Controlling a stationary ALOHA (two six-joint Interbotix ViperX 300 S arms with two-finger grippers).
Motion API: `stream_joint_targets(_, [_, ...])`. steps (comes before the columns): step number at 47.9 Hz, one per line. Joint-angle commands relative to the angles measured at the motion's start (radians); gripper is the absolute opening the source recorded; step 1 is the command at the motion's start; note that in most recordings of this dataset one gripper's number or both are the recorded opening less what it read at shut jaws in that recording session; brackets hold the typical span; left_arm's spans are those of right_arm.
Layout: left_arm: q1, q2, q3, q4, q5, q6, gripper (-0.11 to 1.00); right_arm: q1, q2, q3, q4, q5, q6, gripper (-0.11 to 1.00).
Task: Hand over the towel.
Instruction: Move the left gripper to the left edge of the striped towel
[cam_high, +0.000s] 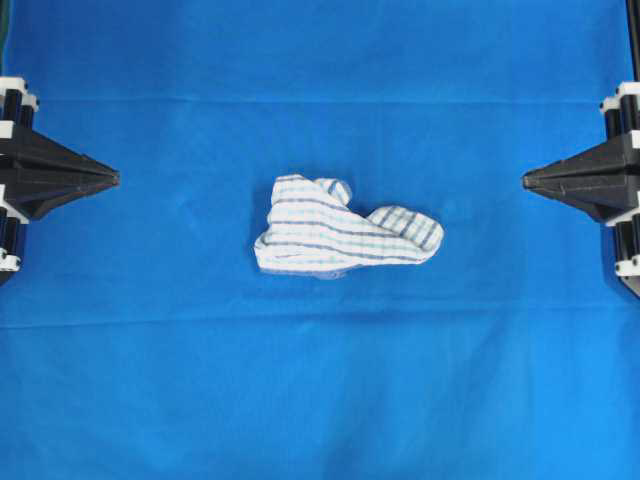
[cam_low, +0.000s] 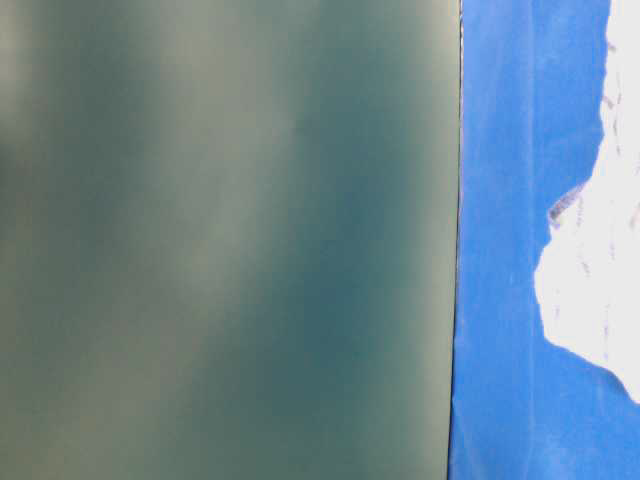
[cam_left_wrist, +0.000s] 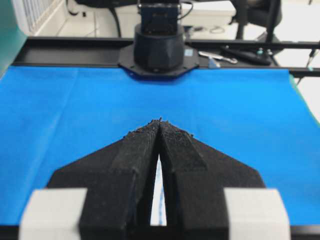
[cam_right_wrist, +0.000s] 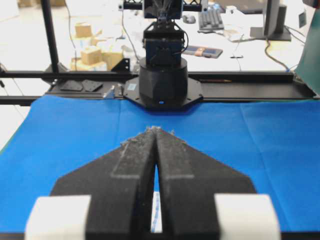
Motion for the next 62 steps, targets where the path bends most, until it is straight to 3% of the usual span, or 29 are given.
stream_joint_targets(1, [0.003, 0.031, -0.018, -0.014, -0.005, -0.005, 0.0, -0.005, 0.011, -0.021, 0.0, -0.006, -0.002, 0.0])
stream_joint_targets(12, [0.003, 0.149, -0.06, -0.015, -0.057, 0.012, 0.0, -0.006, 0.037, -0.034, 0.002, 0.017, 0.0, 0.0])
stream_joint_targets(28, [0.052, 0.439, -0.173, -0.018, -0.097, 0.005, 0.02, -0.008, 0.038, -0.035, 0.002, 0.035, 0.0, 0.0])
stream_joint_targets(32, [0.052, 0.52, -0.219, -0.018, -0.089, -0.003, 0.16, -0.008, 0.037, -0.035, 0.002, 0.04, 0.0, 0.0])
stream_joint_targets(42, [0.052, 0.733, -0.327, -0.018, -0.009, 0.006, 0.78, -0.008, 0.04, -0.035, 0.002, 0.048, 0.002, 0.0])
stream_joint_targets(45, [0.052, 0.804, -0.359, -0.018, 0.038, 0.012, 0.9, -0.008, 0.041, -0.035, 0.002, 0.048, 0.002, 0.0])
stream_joint_targets(48, [0.054, 0.861, -0.385, -0.017, 0.074, 0.012, 0.94, -0.008, 0.043, -0.035, 0.0, 0.048, 0.0, 0.0])
stream_joint_targets(62, [0.055, 1.114, -0.474, -0.018, 0.092, 0.014, 0.94, -0.008, 0.066, -0.034, 0.002, 0.048, 0.002, 0.0])
